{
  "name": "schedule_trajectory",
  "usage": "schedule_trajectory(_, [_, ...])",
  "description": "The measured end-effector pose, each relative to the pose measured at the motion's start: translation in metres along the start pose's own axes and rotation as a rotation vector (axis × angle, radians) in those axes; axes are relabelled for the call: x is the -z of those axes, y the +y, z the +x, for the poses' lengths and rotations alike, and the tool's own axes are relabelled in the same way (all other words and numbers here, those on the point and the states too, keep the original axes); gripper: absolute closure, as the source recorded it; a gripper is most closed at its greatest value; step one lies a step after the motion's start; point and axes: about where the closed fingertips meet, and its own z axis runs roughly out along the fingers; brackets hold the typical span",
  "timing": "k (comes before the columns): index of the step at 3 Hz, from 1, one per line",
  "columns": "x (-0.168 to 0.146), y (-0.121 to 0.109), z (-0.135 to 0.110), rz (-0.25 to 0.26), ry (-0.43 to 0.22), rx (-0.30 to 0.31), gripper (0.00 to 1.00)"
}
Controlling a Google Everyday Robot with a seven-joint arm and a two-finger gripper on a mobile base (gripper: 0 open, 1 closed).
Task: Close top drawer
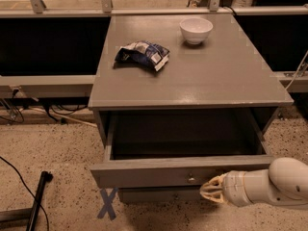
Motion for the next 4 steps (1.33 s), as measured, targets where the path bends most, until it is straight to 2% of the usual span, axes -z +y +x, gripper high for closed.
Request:
schedule_trajectory(1, [0.017,-0.017,0.029,0.067,0.049,-0.015,1.0])
schedule_trajectory(2, [0.041,-0.037,0.043,0.128,0.085,-0.01,1.0])
schedule_trajectory(3, [0.05,-0.064,0.049,0.159,0.093,0.016,1.0])
schedule_trajectory(4, [0.045,-0.095,0.058,0.179,0.087,0.03,1.0])
